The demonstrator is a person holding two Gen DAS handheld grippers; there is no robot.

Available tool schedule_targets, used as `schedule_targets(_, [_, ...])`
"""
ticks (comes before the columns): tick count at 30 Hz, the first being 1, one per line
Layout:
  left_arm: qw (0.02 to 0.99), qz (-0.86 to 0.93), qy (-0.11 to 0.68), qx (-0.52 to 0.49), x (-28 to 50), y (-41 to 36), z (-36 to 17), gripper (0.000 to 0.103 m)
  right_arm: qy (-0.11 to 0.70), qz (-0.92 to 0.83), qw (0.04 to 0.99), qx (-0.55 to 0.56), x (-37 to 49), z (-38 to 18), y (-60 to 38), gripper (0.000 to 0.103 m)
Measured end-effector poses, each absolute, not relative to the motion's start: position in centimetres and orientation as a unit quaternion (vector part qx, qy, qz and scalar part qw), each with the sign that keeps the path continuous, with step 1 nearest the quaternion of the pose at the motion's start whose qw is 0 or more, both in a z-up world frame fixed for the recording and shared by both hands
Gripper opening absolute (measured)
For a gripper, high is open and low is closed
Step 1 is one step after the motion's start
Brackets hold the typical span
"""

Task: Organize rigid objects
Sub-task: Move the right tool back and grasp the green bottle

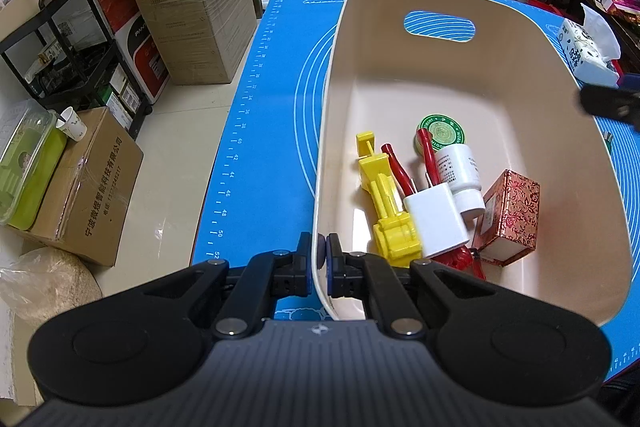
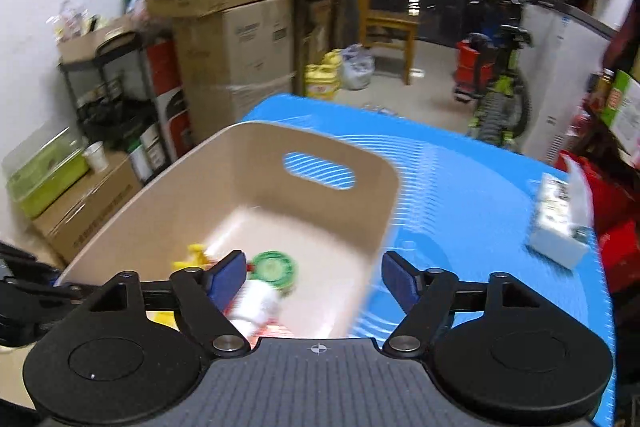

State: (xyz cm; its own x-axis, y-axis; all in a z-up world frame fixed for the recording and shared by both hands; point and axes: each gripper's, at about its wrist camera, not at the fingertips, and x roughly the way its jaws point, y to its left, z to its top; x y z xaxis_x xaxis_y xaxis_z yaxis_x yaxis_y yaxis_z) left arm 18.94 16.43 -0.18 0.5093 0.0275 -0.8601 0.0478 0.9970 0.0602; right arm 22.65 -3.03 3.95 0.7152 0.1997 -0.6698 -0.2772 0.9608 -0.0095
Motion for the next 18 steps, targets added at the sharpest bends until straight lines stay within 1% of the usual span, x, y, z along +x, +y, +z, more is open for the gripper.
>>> schedule_targets(4, [0.868,-0.006,0.495,0.038,18.9,16.4,-0.2,0.008,0.356,0.083,0.930,-0.050,23.1,3.8,-7.0,0.083])
schedule_targets(9, [0.868,-0.004,0.495,0.039,18.9,16.3,-0.2,0.008,0.377,0.018,0.926,-0.018,24.7,2.3,-12.2,0.083])
schedule_targets(18, [0.868,-0.004,0.495,0.039,18.9,16.3,-0.2,0.009,0.424,-0.068,0.903,0.003,27.6,-3.5,-16.7,0.083])
